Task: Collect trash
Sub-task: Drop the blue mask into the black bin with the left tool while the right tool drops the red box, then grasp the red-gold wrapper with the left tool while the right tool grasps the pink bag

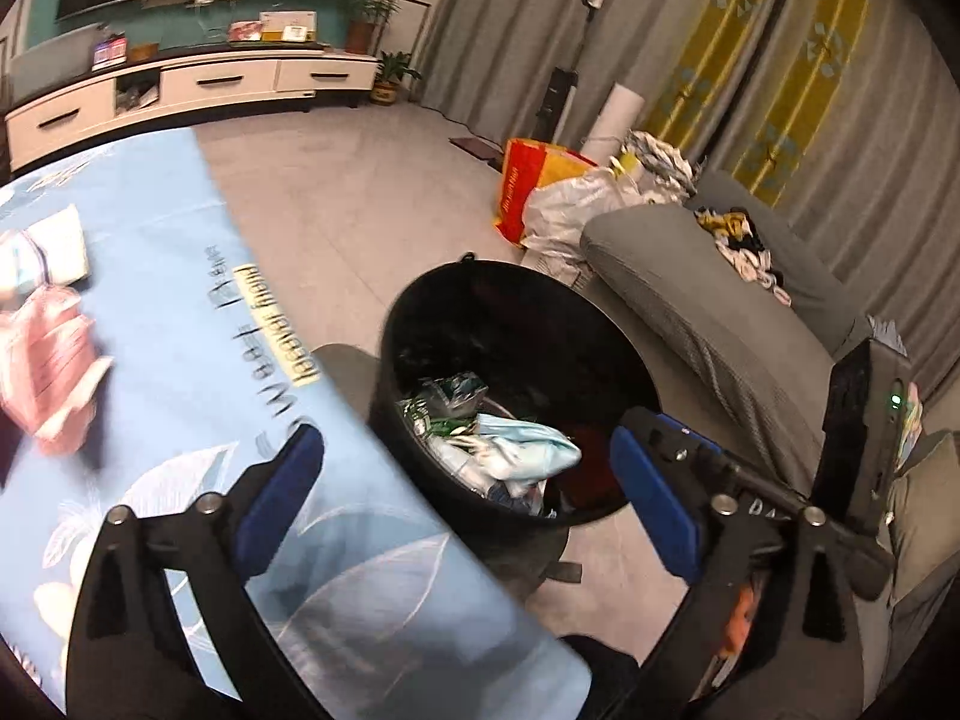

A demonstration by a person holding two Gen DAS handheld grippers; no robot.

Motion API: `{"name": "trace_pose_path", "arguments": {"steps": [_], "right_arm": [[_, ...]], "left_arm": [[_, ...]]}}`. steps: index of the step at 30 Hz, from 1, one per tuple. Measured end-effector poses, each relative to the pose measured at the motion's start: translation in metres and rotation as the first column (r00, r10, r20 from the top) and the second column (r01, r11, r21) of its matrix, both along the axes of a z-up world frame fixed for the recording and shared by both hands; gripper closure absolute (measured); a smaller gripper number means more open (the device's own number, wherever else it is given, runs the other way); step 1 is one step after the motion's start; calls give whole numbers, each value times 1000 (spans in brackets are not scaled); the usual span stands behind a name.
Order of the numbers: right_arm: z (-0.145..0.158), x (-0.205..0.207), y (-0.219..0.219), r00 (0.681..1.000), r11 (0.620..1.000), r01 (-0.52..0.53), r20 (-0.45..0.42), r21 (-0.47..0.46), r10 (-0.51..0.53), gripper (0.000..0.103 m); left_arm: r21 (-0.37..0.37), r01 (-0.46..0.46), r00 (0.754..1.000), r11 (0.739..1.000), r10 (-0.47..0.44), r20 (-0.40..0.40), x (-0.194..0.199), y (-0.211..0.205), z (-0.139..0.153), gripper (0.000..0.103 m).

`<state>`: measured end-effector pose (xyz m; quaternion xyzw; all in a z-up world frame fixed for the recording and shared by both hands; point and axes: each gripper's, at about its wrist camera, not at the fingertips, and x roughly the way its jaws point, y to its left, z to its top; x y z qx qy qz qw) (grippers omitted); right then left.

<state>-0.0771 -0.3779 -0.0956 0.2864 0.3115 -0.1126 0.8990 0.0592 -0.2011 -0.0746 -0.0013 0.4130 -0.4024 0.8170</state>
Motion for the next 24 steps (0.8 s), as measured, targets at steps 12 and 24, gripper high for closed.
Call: {"name": "trace_pose_path", "arguments": {"steps": [12,24], "right_arm": [[20,23,81,977,976,-213,-34,-39,212,21],[35,73,189,878,863,-479,-103,-161,468,5]], "left_arm": [[-95,-384,917,919,367,-153,2,177,-5,3],[-145,-496,868,856,493,-57,-25,275,-12,3]]}}
